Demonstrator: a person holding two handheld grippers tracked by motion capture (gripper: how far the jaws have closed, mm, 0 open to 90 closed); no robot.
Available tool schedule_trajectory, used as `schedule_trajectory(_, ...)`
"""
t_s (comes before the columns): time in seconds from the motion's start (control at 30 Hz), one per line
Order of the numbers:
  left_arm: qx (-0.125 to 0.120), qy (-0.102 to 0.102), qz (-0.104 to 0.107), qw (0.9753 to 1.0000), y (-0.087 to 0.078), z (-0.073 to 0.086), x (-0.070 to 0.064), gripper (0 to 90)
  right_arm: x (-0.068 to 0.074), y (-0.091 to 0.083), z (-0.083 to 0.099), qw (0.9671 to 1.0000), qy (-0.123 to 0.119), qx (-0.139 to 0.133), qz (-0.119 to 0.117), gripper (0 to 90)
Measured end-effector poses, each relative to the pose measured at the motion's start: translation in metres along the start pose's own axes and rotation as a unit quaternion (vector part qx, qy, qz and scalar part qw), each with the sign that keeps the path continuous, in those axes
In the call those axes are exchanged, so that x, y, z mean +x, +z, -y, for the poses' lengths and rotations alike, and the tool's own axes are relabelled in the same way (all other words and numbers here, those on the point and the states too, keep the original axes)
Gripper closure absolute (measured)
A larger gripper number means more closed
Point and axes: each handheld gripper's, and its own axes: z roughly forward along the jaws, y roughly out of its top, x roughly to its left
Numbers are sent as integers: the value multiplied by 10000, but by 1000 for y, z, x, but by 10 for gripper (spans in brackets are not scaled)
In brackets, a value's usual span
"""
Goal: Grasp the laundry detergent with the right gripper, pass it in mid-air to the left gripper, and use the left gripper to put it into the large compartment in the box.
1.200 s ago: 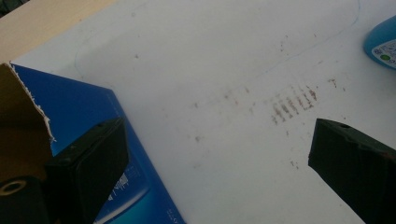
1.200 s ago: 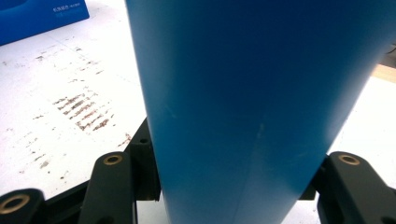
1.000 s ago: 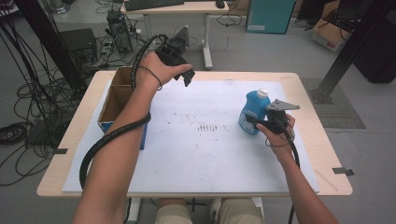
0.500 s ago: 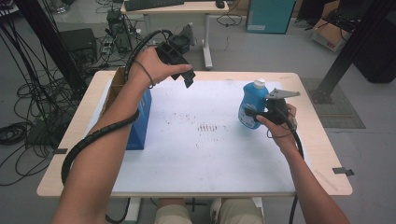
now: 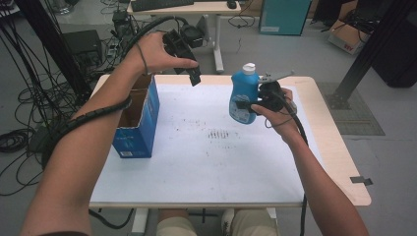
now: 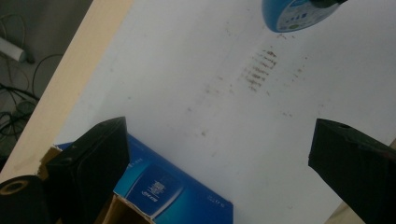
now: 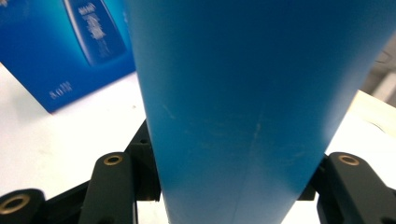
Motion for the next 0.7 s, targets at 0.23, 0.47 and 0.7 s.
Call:
schedule_trajectory(0.23, -85, 474, 243, 9985, -8, 2, 12, 59, 10, 28, -25, 9990, -172, 44, -416, 435)
schedule_trajectory(0.47, -92, 862, 340, 9957, -14, 2, 14, 59, 25, 59, -42, 9949, -413, 101, -912, 434)
schedule_trajectory(0.7, 31, 1248, 406, 9913, -13, 1, 4, 57, 37, 80, -49, 9900, -549, 87, -1295, 433)
